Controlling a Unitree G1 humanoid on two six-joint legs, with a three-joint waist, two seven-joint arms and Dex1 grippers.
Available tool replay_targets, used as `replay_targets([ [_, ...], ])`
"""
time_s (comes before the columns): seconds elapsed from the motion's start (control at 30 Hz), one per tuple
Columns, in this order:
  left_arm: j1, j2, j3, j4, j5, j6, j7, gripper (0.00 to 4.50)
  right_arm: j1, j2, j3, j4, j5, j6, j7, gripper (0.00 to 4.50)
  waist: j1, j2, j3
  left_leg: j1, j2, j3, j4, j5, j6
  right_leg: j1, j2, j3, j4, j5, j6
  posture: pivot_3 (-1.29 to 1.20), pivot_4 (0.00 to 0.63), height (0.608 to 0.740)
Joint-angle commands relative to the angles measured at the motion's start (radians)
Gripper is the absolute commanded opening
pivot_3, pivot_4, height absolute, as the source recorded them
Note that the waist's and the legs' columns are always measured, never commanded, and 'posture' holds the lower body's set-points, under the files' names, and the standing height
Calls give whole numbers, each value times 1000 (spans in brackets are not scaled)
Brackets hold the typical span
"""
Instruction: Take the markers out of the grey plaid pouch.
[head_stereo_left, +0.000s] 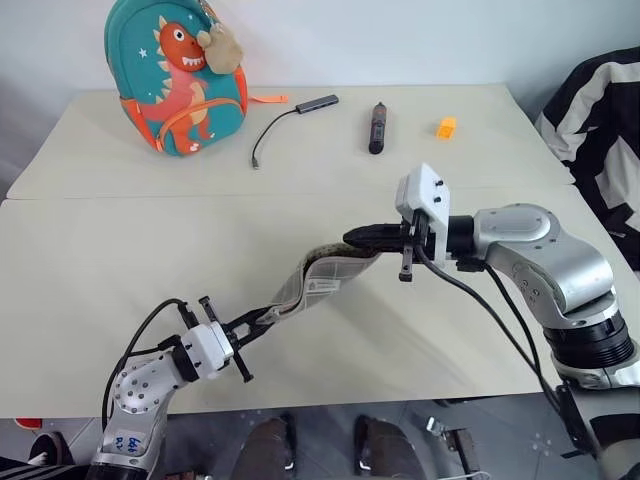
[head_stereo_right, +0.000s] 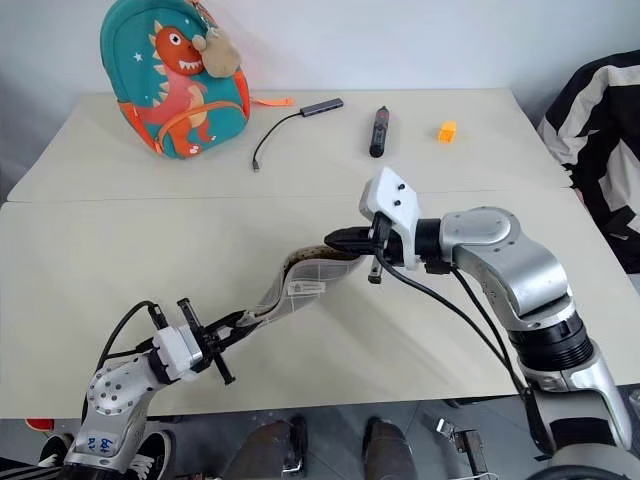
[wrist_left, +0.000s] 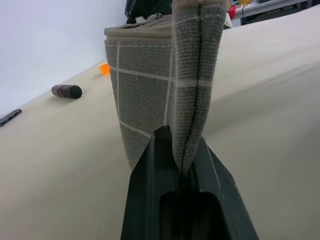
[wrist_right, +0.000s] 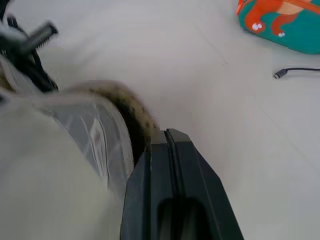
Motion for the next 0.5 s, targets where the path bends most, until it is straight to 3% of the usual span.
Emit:
replay_targets([
  [0.03, -4, 1, -3, -20, 3, -5, 4, 0, 2, -23, 12, -10, -59, -76, 39, 10, 0, 0, 0, 0, 0, 0, 0, 0, 0, 0, 0, 0, 0, 0, 0, 0, 150, 740],
  [0.23, -8, -1, -8, -23, 1, 0, 4, 0, 10, -26, 37, 6, -131, -140, 65, 10, 0, 0, 0, 0, 0, 0, 0, 0, 0, 0, 0, 0, 0, 0, 0, 0, 150, 740],
  [0.43, 1, -13, -21, -58, -26, 38, 10, 0, 26, -72, 135, 43, -318, -314, 109, 10, 0, 0, 0, 0, 0, 1, 0, 0, 0, 0, 0, 0, 0, 0, 0, 0, 150, 740],
  [0.5, 4, -16, -23, -70, -31, 53, 12, 0, 14, -35, 96, 49, -283, -287, 92, 10, 0, 0, 0, 0, 0, 1, 1, 0, 0, 0, 0, -1, 0, 0, 0, 0, 150, 740],
])
